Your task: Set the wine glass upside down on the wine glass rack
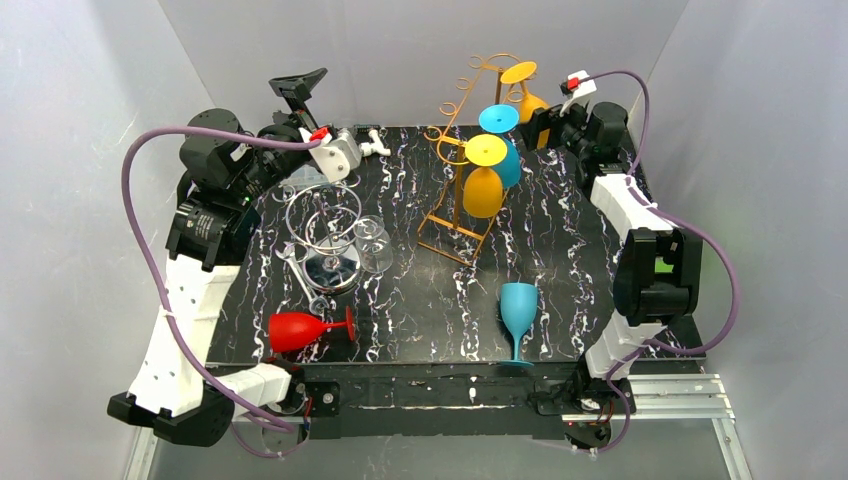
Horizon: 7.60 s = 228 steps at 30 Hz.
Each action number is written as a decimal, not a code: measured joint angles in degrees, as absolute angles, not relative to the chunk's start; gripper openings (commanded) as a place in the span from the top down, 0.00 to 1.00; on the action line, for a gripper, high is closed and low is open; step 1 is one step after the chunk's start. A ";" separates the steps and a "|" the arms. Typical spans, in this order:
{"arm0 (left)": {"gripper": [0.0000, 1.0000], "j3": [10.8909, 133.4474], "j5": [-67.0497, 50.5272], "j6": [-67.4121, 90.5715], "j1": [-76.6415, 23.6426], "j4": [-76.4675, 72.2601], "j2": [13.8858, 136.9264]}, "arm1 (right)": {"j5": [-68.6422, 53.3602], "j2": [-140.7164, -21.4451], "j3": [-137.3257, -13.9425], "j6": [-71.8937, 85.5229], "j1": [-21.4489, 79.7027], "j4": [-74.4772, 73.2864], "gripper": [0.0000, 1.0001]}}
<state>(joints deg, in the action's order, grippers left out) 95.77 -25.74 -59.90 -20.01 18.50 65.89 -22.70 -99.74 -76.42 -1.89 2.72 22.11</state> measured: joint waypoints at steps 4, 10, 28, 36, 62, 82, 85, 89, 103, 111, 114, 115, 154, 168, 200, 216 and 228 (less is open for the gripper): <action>0.02 95.77 -25.96 -59.92 -20.01 18.50 65.89 | -22.68 -99.74 -76.29 -1.37 2.72 22.31 0.14; 0.02 95.77 -26.15 -59.99 -20.01 18.50 65.89 | -22.98 -99.74 -75.46 1.39 2.70 25.96 0.38; 0.02 95.74 -26.22 -60.25 -20.01 18.46 65.89 | -13.67 -99.90 -74.06 2.85 1.85 24.34 0.06; 0.02 95.72 -26.17 -60.55 -20.01 18.52 65.87 | -5.32 -105.16 -80.90 6.37 1.83 18.17 0.15; 0.02 94.11 -25.47 -63.44 -20.01 21.10 66.15 | -4.71 -135.61 -114.89 32.62 1.96 16.43 0.20; 0.02 93.17 -25.47 -63.46 -20.01 21.06 66.39 | -6.44 -145.36 -130.63 34.46 2.44 7.35 0.57; 0.02 93.17 -25.47 -63.46 -20.01 21.06 66.39 | -6.59 -145.21 -130.56 34.72 2.44 7.86 0.71; 0.02 93.17 -25.47 -63.46 -20.01 21.06 66.39 | -6.44 -142.80 -127.17 34.39 2.42 9.02 0.99; 0.02 91.44 -24.99 -62.11 -20.01 21.04 64.90 | -4.01 -126.50 -103.28 33.74 -0.23 10.07 0.99; 0.02 91.44 -25.06 -59.51 -20.01 21.21 61.32 | 1.37 -110.17 -96.77 28.12 -3.01 12.14 0.99; 0.02 91.46 -25.06 -58.37 -20.01 21.28 59.88 | 3.79 -105.27 -95.35 25.36 -2.87 12.62 0.99; 0.02 91.50 -25.06 -57.71 -20.01 21.37 59.48 | 4.47 -103.70 -94.43 24.82 -2.87 12.64 0.99; 0.03 128.75 -37.76 8.34 -20.01 29.50 79.64 | -20.12 -55.88 -77.84 48.31 3.14 29.85 0.99; 0.14 126.67 -35.46 18.28 -18.81 31.55 86.41 | -11.90 -72.27 -91.90 27.42 34.28 19.46 0.99; 1.00 116.25 -39.09 2.72 -11.75 19.09 76.66 | -0.82 -72.34 -95.66 3.73 53.01 -6.09 0.02; 1.00 99.81 -53.36 -43.29 -12.99 8.40 60.84 | -17.28 -66.57 -98.43 10.48 53.01 -18.17 0.02; 1.00 95.83 -57.47 -53.28 -13.30 8.97 57.63 | -29.15 -82.70 -95.39 26.02 52.90 -0.19 0.02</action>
